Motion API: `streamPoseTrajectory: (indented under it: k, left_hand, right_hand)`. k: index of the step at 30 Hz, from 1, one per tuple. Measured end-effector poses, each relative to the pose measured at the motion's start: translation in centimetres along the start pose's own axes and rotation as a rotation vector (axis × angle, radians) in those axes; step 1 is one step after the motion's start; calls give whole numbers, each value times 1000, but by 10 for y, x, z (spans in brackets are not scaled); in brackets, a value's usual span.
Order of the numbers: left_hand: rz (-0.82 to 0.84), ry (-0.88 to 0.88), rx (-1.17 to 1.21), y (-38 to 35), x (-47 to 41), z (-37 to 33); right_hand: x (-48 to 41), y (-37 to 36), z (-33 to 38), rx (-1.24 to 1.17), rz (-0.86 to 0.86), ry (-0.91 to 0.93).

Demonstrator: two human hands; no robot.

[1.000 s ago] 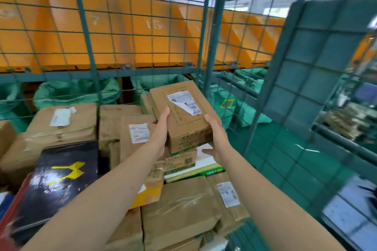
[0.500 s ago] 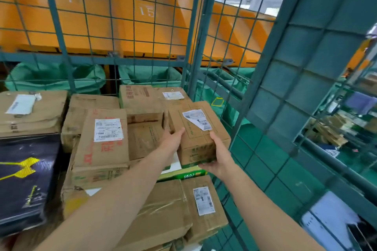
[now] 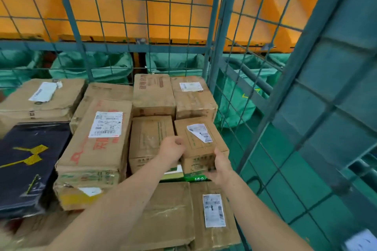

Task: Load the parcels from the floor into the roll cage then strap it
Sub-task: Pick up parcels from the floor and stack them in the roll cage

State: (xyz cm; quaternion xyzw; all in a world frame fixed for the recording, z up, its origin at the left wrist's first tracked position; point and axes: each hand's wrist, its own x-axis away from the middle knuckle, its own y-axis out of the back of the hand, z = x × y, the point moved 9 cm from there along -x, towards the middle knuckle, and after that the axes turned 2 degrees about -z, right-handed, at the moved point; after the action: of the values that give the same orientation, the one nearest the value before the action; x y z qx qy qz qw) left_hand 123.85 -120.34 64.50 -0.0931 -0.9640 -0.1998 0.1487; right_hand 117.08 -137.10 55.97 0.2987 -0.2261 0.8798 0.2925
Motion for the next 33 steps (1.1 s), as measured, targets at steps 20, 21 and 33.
streamPoseTrajectory:
  k: [20,21,33]
  left_hand:
    - [123,-2,151,-18,52,6]
    - [154,-2,148,-23,62,7]
    - [544,-153,37,-88,241,56]
  right_hand:
    - [95,31,0,139,-75,157]
    - [108,37,-2,130,-98,186]
    - [302,153,-128,-74,-464,323]
